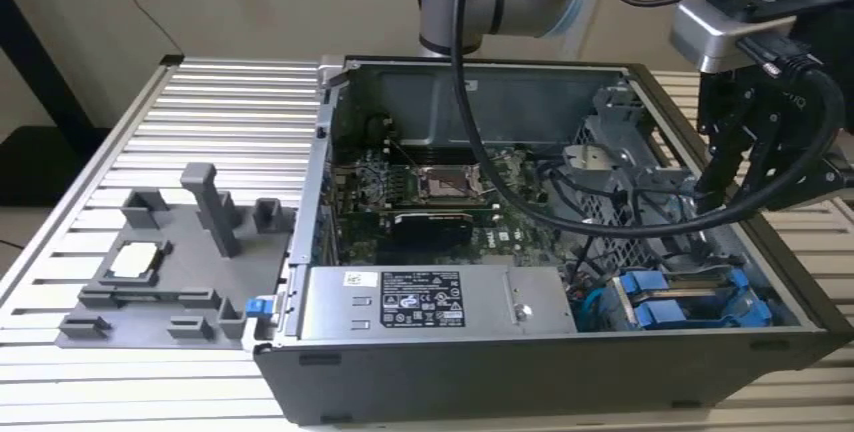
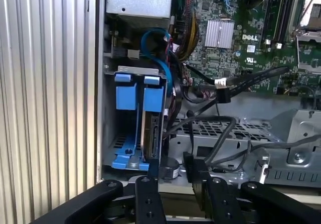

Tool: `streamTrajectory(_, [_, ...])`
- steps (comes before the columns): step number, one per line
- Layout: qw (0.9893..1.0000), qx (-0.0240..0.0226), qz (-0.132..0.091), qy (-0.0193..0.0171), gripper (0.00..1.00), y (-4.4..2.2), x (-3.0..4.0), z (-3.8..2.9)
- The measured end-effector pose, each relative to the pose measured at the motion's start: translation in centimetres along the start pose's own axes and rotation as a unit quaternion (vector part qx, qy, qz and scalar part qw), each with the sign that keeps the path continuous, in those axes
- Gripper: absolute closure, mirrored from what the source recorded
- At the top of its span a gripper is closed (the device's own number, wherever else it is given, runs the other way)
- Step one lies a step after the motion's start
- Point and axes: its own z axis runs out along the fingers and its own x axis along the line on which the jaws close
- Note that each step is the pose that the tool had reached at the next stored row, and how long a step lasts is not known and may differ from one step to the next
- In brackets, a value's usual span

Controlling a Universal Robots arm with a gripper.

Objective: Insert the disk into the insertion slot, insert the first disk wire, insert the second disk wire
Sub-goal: 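Insert the first disk wire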

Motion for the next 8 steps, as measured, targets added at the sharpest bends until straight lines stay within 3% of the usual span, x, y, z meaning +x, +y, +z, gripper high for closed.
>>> streamTrajectory(8, [1.0, 0.0071, -0.001, 0.0002, 0.6, 0.15, -0.73, 0.69])
